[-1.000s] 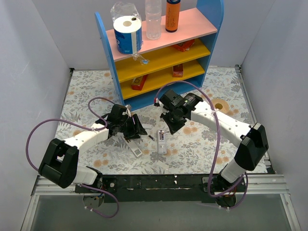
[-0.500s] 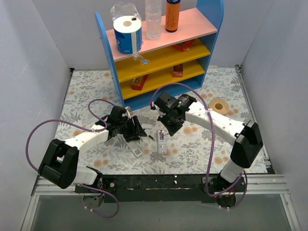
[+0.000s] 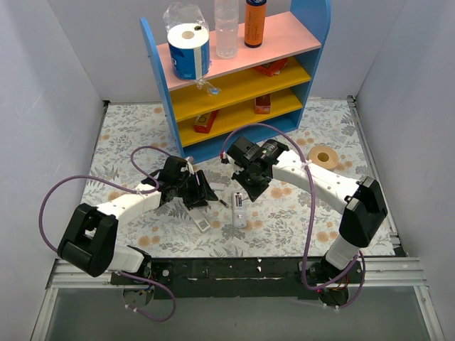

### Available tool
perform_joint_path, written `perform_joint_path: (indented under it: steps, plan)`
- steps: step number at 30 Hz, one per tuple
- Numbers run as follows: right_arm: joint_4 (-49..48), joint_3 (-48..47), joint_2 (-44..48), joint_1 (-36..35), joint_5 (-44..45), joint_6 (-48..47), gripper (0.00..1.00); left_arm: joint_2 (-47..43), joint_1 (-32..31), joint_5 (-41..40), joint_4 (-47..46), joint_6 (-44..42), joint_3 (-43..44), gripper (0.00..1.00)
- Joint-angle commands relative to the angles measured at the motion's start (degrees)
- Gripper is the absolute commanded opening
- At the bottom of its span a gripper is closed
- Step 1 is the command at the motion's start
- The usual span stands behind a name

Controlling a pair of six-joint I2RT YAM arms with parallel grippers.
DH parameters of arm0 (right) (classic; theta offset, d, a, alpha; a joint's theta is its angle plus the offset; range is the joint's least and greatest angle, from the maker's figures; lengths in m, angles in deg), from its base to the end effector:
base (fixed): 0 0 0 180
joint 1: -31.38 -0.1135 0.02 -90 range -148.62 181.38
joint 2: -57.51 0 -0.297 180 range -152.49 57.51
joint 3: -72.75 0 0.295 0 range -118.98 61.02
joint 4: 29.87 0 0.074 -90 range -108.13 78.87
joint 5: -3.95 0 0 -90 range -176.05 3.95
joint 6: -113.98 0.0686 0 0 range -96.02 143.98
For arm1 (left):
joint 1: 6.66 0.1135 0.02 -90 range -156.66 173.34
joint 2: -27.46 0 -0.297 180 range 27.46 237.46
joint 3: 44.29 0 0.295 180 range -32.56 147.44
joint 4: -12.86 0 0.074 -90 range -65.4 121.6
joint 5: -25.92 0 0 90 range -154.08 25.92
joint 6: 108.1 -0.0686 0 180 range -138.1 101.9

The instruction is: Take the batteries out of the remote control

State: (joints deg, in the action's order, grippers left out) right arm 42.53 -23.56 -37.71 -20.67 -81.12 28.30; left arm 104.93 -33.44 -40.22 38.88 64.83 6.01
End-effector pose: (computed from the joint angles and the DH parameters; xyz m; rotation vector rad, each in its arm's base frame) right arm 0.2430 0.3020 0.2800 -1.1194 2.5794 0.1119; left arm 0.2553 -0.1599 0.1592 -1.1786 2.6406 -1.1357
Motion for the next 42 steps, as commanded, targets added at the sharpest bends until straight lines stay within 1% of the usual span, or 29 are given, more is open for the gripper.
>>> perform_joint_path:
  steps: [1, 5, 12, 23, 32, 42]
  plan:
    - [-1.6, 0.02, -0.67, -0.42, -1.5, -0.98, 0.01, 1.45, 0.15, 1.98, -2.06, 0.03, 0.81, 0.52]
    - [-2.13, 0.64, -0.93, -0.68, -1.94, -1.07, 0.01, 3.38, 0.24, 3.12, -3.03, 0.56, 2.04, 0.51]
    - [-1.69, 0.47, -0.32, -0.95, 0.08, -0.98, 0.01, 5.5, 0.24, 4.27, -4.18, 0.91, 3.0, 0.51]
    - [-0.28, -3.05, 0.03, -0.95, 2.1, -1.15, 0.01, 5.32, 0.16, 4.71, -4.53, 1.09, 2.48, 0.51]
    - [0.24, -2.0, 0.56, -0.86, 4.47, -1.59, 0.01, 4.27, 0.24, 4.88, -4.61, 1.61, 2.57, 0.51]
    - [-1.86, 0.72, 1.0, -0.86, 2.19, -1.68, 0.01, 3.91, 0.24, 4.97, -4.61, 1.88, 2.21, 0.51]
